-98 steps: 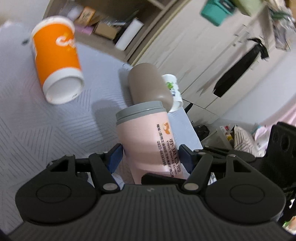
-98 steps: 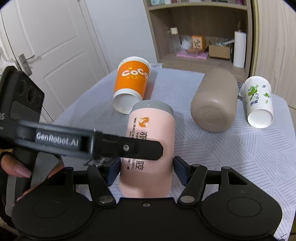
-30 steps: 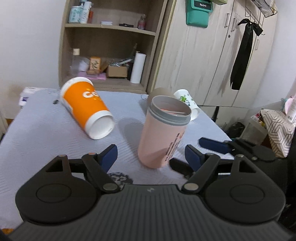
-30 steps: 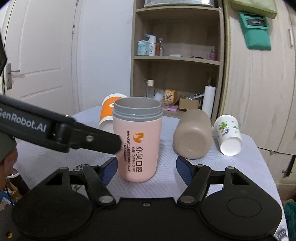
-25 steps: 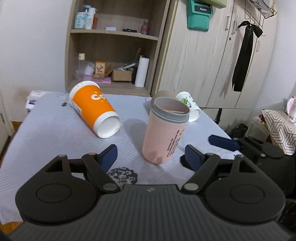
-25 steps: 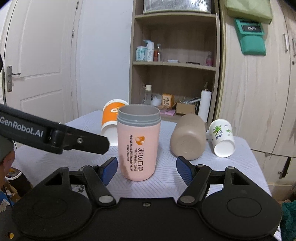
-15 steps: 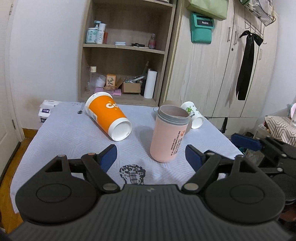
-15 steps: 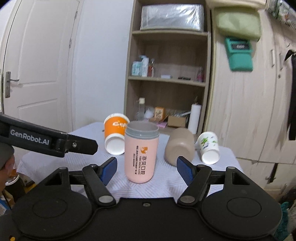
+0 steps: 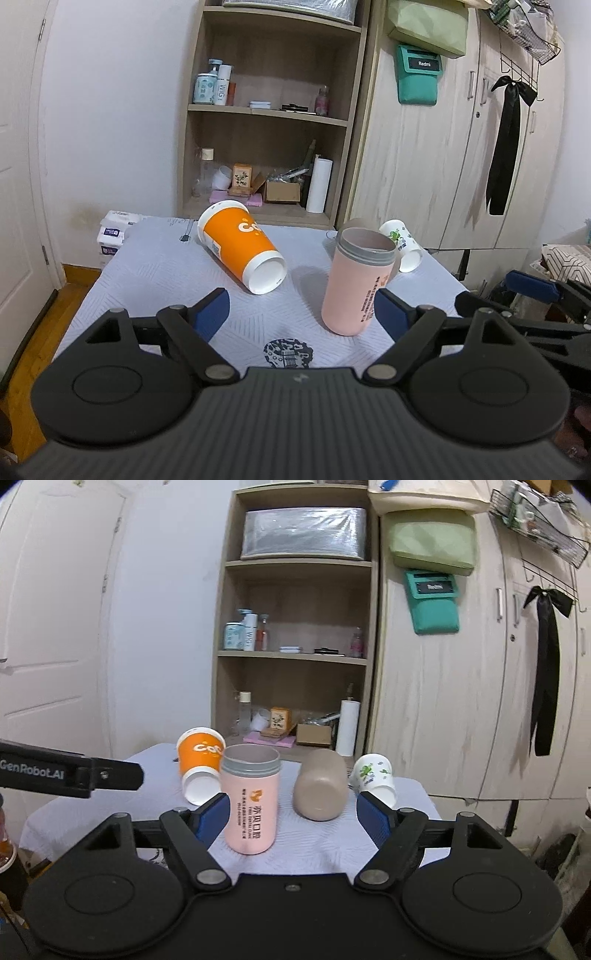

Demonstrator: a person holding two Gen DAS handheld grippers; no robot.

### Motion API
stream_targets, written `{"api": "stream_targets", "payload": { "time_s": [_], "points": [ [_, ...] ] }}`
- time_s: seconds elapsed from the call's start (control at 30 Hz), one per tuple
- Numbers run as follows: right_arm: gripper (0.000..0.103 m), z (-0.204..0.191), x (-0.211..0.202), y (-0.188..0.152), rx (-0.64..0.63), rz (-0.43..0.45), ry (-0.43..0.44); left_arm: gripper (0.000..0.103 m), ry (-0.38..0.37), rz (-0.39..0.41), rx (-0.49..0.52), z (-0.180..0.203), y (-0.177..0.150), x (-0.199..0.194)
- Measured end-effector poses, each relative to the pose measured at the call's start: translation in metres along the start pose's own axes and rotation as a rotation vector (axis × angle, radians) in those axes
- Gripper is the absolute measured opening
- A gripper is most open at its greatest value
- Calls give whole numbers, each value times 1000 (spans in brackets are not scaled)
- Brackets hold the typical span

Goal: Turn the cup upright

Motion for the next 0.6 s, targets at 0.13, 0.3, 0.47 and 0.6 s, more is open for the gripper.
{"api": "stream_targets", "payload": {
  "time_s": [0.13, 0.3, 0.47, 0.6],
  "points": [
    [80, 2, 1, 0, 6, 0, -9, 92, 8, -3, 6, -1, -1, 1],
    [94, 2, -1, 0, 29, 9, -12, 103, 16, 20, 14, -2, 0, -1],
    [102, 2, 0, 0, 32, 23, -48, 103, 33, 4, 21, -5, 0, 0],
    [103, 6, 2, -1, 61, 1, -71, 103, 56, -21, 9, -9, -2, 3]
  ]
}}
Point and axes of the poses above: each gripper's, at about its wrist camera, not at the fingertips, and x roughly the way its jaws point, z to its right, y to its top, the point moved 6 cm from there along x, roughly the way its jaws point, and after that the axes turned 14 degrees about z, right-handed, at the moved point
